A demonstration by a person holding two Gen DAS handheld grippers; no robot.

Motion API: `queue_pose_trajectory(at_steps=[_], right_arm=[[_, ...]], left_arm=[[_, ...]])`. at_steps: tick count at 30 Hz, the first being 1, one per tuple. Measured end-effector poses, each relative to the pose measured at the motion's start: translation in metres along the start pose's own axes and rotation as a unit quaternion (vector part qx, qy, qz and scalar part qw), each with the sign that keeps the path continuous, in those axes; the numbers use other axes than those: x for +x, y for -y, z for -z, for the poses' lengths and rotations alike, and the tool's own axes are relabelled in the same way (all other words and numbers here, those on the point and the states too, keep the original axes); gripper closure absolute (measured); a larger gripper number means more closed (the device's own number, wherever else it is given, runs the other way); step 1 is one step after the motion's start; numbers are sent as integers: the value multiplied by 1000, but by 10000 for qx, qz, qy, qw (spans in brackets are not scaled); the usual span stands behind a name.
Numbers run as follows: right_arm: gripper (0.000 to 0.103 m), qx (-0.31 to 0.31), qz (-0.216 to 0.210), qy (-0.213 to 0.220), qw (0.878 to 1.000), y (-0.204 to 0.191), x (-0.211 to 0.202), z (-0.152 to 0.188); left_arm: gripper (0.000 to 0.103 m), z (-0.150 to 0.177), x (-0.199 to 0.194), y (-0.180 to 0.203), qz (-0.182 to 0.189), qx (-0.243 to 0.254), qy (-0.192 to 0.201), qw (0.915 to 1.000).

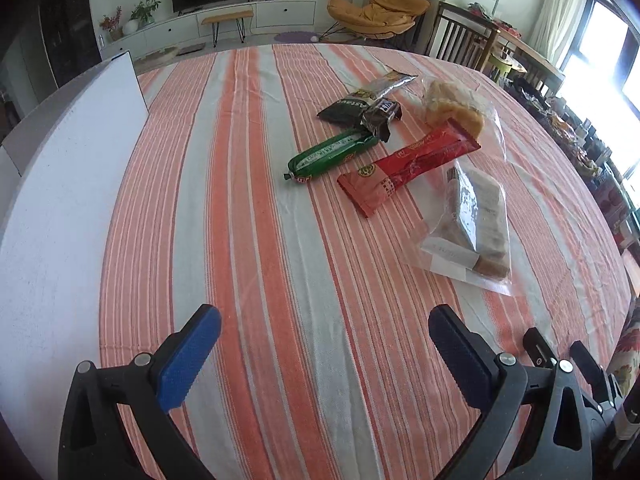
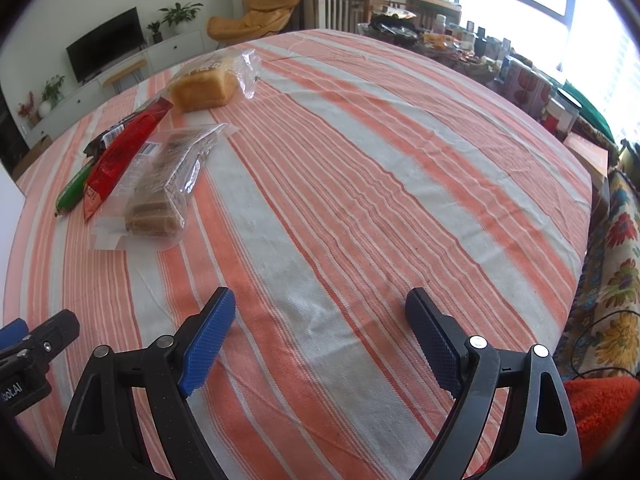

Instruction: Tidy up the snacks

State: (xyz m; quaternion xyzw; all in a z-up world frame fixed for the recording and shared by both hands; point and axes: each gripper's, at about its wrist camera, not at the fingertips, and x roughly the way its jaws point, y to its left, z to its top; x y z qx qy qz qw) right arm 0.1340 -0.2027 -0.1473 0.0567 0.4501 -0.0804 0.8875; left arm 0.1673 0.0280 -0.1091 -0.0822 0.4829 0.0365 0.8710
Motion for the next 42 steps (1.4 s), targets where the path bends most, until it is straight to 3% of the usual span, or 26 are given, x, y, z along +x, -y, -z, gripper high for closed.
queue_pose_trajectory(at_steps=[4,7,10,14,16,17,18,19,20,21,27,34,36,37,38,42], right_arm=[[12,-2,-2,1,10000,0,0,0],[12,-5,-4,0,10000,0,0,0],[12,-5,-6,1,10000,0,0,0],[12,-4,-5,2,10000,0,0,0],[11,-6,-6,1,10000,0,0,0],[11,-6,-7,2,10000,0,0,0],[11,-8,-7,1,10000,0,0,0],[11,-8,-8,1,10000,0,0,0],[11,-11,-10,3,10000,0,0,0],[11,-14,-12,5,10000,-1,0,0],[11,-16,-14,3,10000,-1,0,0],[11,-15,-16,0,10000,-2,0,-1],[11,-16,-14,3,10000,-2,0,-1],[11,-16,-15,3,10000,-2,0,-1],[11,-16,-15,4,10000,-2,0,-1],[11,-28,-32,11,10000,-2,0,-1]], left_arm=[[1,-53,-3,-6,-109,-190,181,9996],[2,-85,28,-2,-394,114,-146,9991],[14,-100,58,2,-545,451,-369,9968],[20,-106,85,11,-495,780,-418,9948],[32,-107,95,13,-386,872,-450,9944],[52,-106,100,13,-284,882,-491,9945],[59,-106,100,12,-141,856,-467,9951],[73,-105,98,11,-223,814,-410,9956],[80,-103,95,8,-221,748,-366,9963],[80,-101,92,6,-253,642,-375,9969],[80,-49,55,-17,-285,-176,-436,9985],[78,32,6,-17,12,-112,-270,9996],[55,39,4,-18,109,-84,-150,9998],[26,40,6,-18,12,-49,-120,9999],[13,39,8,-19,-145,-39,-75,9999],[11,39,21,-23,-585,232,105,9980]])
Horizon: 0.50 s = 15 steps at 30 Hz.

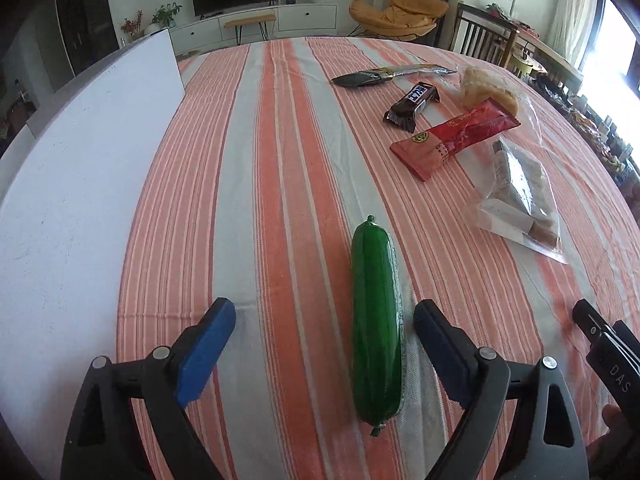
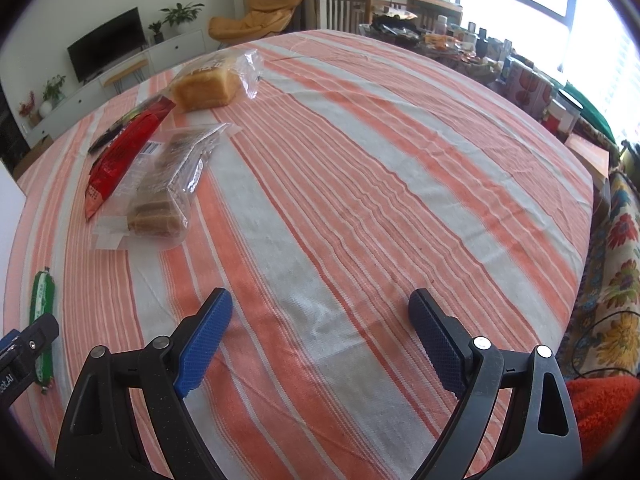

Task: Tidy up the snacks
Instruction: 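Lower the left tool around the green wrapped stick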

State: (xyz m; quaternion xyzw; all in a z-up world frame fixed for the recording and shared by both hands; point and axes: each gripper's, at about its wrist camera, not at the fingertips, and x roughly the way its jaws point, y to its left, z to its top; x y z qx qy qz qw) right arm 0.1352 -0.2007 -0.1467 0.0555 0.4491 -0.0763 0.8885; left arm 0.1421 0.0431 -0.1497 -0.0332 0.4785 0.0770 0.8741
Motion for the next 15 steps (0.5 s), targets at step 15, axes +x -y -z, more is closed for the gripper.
queue_pose_trajectory(at_steps=[15], right_arm=[[11,-6,-9,9,10000,0,0,1]], left_arm=[[0,6,6,-9,30,-43,292,9996]])
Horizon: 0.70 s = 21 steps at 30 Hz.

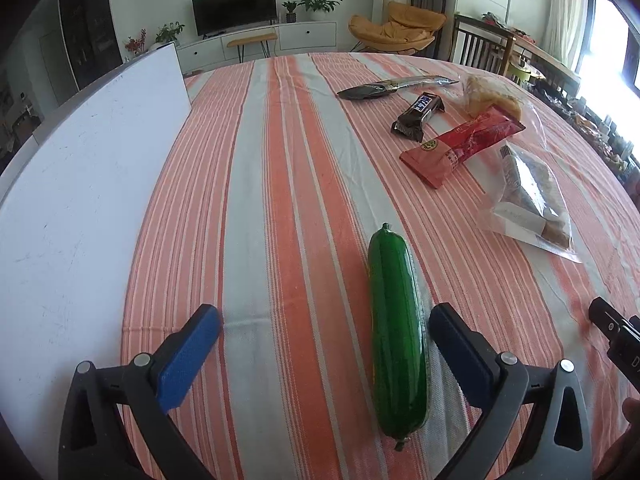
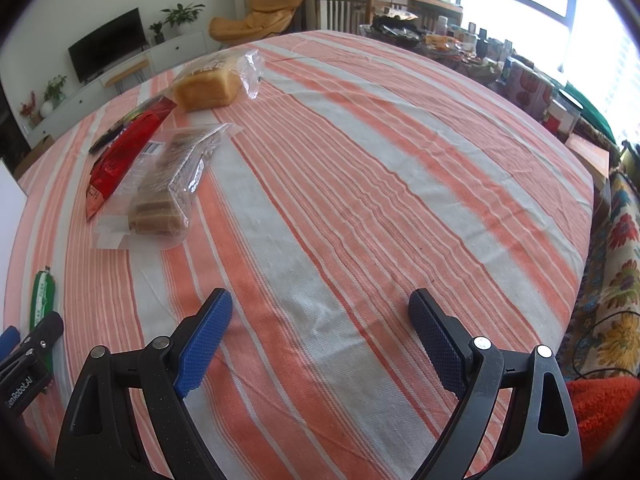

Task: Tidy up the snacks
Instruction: 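Lower the left tool around the green wrapped stick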

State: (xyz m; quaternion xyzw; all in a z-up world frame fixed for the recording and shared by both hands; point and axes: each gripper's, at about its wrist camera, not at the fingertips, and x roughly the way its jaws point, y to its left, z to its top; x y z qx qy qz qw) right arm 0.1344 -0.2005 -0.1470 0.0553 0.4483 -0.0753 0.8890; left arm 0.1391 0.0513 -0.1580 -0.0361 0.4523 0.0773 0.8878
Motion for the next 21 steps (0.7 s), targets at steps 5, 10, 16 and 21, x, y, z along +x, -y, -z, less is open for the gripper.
queue_pose_trajectory(at_steps=[5,10,16,21], right_arm=[[11,-1,-2,2,10000,0,0,0],[10,-1,5,14,10000,1,0,1],[10,-11,13,57,10000,1,-1,1],[10,-17,14,87,10000,1,-1,3]], left_arm=[[0,0,0,0,0,1,0,10000],[0,0,0,0,1,0,1,10000],[0,0,0,0,4,-1,2,10000],[0,0,0,0,3,-1,2,10000]])
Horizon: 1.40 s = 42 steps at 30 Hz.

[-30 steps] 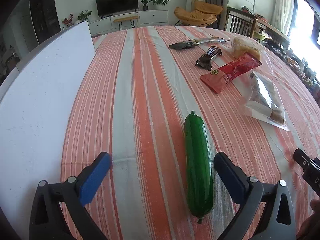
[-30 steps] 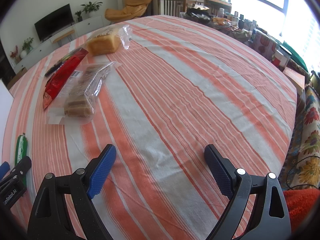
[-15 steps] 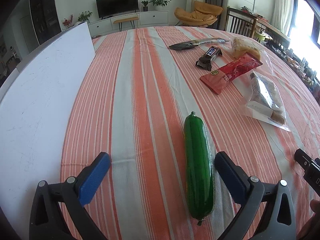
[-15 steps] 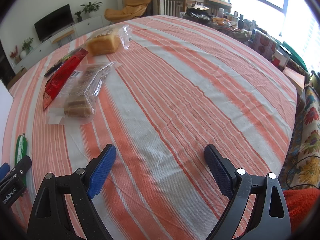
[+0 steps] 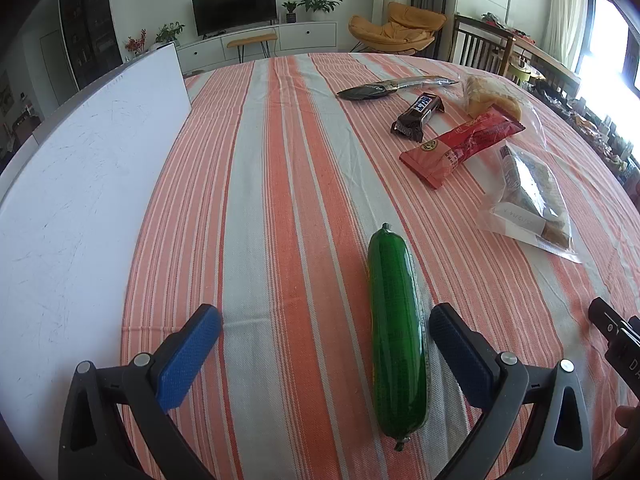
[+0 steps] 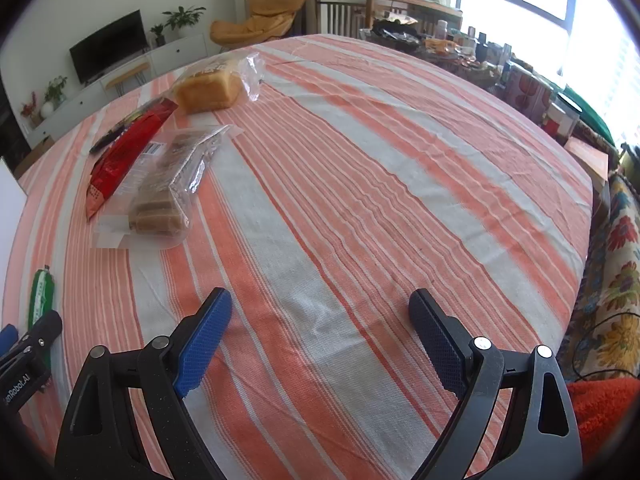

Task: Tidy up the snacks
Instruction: 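Lower the left tool around the green wrapped stick, then grasp the clear bag of brown cakes with the right tool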

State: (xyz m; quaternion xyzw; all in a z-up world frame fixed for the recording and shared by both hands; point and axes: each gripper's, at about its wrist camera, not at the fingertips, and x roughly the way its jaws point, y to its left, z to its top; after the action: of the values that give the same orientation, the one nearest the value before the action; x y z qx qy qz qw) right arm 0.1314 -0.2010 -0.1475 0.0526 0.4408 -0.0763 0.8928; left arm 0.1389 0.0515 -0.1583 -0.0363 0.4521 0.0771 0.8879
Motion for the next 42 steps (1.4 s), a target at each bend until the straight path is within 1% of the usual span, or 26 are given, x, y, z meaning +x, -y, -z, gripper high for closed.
queue_pose_trajectory(at_steps=[10,13,15,17,19,22,24,26,28,30,32,33,34,36,37,38,40,41,42], right_arm=[[10,-19,-23,-23,10000,-1,1,0],[10,-9,-94,-98,9999,2,1,-2],[11,162,-341,-225,9990,9,0,-7],[11,490,-746,-395,9952,19,0,-16],[11,687,-1005,-590,9908,20,3,-29],[11,510,-1287,-733,9877,0,5,-54],[12,298,-1376,-761,9871,-21,8,-70],[12,108,-1359,-854,9870,-43,16,-84],[12,-22,-1281,-1049,9862,-64,31,-94],[12,-124,-1201,-1185,9856,-82,46,-99],[12,-294,-1092,-1264,9855,-99,58,-97],[10,-394,-1019,-1254,9861,-105,62,-94],[12,-579,-846,-1058,9891,-111,60,-92],[12,-955,-719,-864,9891,-115,59,-82],[15,-1117,-680,-737,9887,-114,57,-78],[16,-1184,-711,-618,9885,-109,55,-74],[35,-1154,-760,-429,9895,-94,48,-69],[37,-1096,-811,-423,9898,-86,46,-67],[42,-1035,-876,-402,9900,-77,43,-65]], left_arm=[[0,0,0,0,2,0,1,10000],[0,0,0,0,2,0,2,10000],[0,0,0,0,3,0,2,10000],[0,0,0,0,2,0,2,10000],[0,0,0,0,3,0,3,10000],[0,0,0,0,5,-1,3,10000],[0,0,0,0,4,-1,3,10000],[0,0,0,0,5,-1,3,10000],[0,0,0,0,5,-1,3,10000],[0,0,0,0,5,-1,3,10000],[0,0,0,0,6,-1,3,10000],[0,0,0,0,6,-1,4,10000],[0,0,0,0,6,-1,4,10000],[0,0,0,0,6,-1,3,10000],[0,0,0,0,6,0,4,10000],[0,0,0,0,6,-1,5,10000],[0,0,0,0,7,-1,4,10000],[0,0,0,0,7,0,4,10000],[0,0,0,0,8,-1,5,10000]])
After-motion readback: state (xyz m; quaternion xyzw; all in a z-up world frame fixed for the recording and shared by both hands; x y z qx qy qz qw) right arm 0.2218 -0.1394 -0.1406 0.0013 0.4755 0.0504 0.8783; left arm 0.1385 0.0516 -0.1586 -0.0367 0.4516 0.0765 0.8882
